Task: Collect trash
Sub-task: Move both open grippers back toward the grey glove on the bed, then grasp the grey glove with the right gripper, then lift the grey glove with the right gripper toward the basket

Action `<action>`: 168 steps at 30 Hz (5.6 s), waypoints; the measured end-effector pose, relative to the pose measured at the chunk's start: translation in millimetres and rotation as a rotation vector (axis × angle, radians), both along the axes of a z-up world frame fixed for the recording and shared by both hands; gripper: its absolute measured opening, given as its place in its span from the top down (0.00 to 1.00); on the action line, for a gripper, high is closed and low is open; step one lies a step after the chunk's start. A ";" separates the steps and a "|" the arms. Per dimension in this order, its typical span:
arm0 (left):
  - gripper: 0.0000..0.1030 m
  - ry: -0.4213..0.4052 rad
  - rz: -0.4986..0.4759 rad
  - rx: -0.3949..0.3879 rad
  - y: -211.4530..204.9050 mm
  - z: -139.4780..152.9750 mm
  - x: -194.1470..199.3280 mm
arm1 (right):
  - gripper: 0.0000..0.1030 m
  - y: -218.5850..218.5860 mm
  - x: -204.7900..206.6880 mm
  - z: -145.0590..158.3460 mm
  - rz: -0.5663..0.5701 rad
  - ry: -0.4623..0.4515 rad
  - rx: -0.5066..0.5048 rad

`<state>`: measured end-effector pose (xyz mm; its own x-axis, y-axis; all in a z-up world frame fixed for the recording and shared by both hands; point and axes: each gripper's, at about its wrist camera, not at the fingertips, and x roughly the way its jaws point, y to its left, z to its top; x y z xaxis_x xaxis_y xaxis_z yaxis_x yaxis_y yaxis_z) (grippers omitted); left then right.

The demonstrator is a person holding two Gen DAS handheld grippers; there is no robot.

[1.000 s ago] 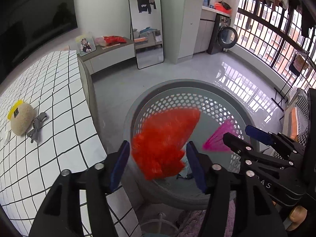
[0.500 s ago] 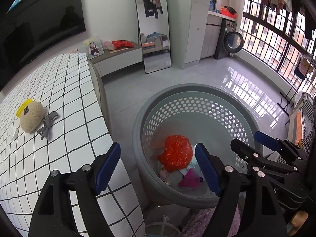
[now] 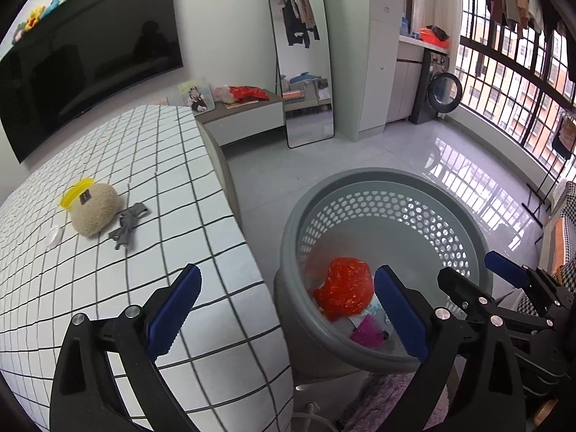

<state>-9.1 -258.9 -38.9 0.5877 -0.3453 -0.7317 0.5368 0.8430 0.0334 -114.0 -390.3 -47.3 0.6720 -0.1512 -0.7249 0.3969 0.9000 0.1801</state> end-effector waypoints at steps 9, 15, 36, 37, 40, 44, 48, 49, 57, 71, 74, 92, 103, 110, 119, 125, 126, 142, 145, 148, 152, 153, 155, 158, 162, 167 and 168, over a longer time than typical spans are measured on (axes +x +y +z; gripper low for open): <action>0.07 -0.029 0.067 -0.006 34.1 9.2 -1.5 | 0.23 27.8 3.7 10.1 0.060 -0.043 -0.004; 0.07 -0.043 0.143 -0.022 69.6 15.4 2.2 | 0.23 54.1 14.0 21.9 0.122 -0.067 -0.032; 0.07 -0.070 0.428 0.002 203.8 19.9 43.6 | 0.23 151.9 129.1 37.8 0.358 -0.093 -0.048; 0.07 -0.070 0.433 0.006 207.0 18.7 47.2 | 0.23 156.5 137.8 38.1 0.363 -0.090 -0.055; 0.07 -0.071 0.445 0.021 215.6 15.5 54.2 | 0.23 168.5 156.9 36.6 0.369 -0.073 -0.090; 0.07 -0.061 0.458 0.018 225.4 11.2 64.4 | 0.23 181.8 183.1 29.1 0.384 -0.022 -0.106; 0.07 -0.045 0.472 0.005 234.2 7.0 73.3 | 0.23 191.3 207.5 18.9 0.405 0.032 -0.078; 0.07 -0.041 0.475 0.002 236.2 6.0 75.1 | 0.23 193.2 213.0 16.4 0.410 0.047 -0.068; 0.07 -0.027 0.492 -0.025 248.2 1.3 80.3 | 0.23 216.8 240.1 5.5 0.437 0.112 -0.117; 0.07 -0.008 0.484 -0.054 249.1 -5.7 85.7 | 0.30 234.1 252.6 -3.1 0.438 0.140 -0.169; 0.07 -0.004 0.484 -0.058 249.8 -6.4 86.4 | 0.44 238.3 252.7 -2.9 0.456 0.138 -0.163; 0.07 0.007 0.486 -0.069 250.4 -10.4 89.0 | 0.86 238.5 236.1 0.1 0.504 0.098 -0.106; 0.07 0.001 0.480 -0.064 246.4 -1.6 83.9 | 0.88 227.3 208.2 9.2 0.520 0.078 -0.068; 0.07 0.000 0.472 -0.067 241.0 1.0 78.7 | 0.88 224.8 200.8 2.9 0.553 0.128 -0.074; 0.07 -0.003 0.459 -0.071 239.1 0.4 73.7 | 0.57 218.2 191.8 12.8 0.513 0.101 -0.059; 0.07 0.005 0.461 -0.080 241.6 -0.6 73.4 | 0.57 216.8 198.9 8.5 0.474 0.130 -0.027; 0.07 0.006 0.461 -0.079 242.0 -0.7 73.7 | 0.57 218.9 200.4 7.1 0.472 0.133 -0.030; 0.07 0.047 0.450 -0.098 239.7 -0.1 79.6 | 0.85 228.9 201.7 -3.1 0.477 0.133 -0.095; 0.07 0.063 0.442 -0.106 236.9 1.1 82.7 | 0.85 223.5 195.9 0.6 0.473 0.113 -0.078; 0.07 0.071 0.438 -0.107 232.6 3.9 88.2 | 0.85 214.7 186.6 5.5 0.458 0.090 -0.061; 0.07 0.067 0.436 -0.103 224.8 10.1 99.0 | 0.85 196.6 173.2 8.8 0.434 0.074 -0.004; 0.07 0.062 0.435 -0.096 221.2 11.6 103.1 | 0.85 193.2 170.7 9.1 0.429 0.073 0.003; 0.07 0.059 0.432 -0.082 213.9 13.1 112.2 | 0.85 185.0 164.6 9.7 0.417 0.072 0.010; 0.07 0.058 0.420 -0.067 202.1 14.4 126.7 | 0.85 171.7 157.1 10.8 0.394 0.066 0.028; 0.07 0.059 0.401 -0.032 181.7 11.1 147.4 | 0.85 155.6 148.8 11.1 0.366 0.060 0.057; 0.07 0.089 0.385 -0.011 163.0 0.2 172.1 | 0.85 142.7 142.3 10.6 0.349 0.059 0.079; 0.07 0.092 0.387 0.000 159.4 -3.5 177.2 | 0.85 140.4 141.3 10.4 0.346 0.059 0.082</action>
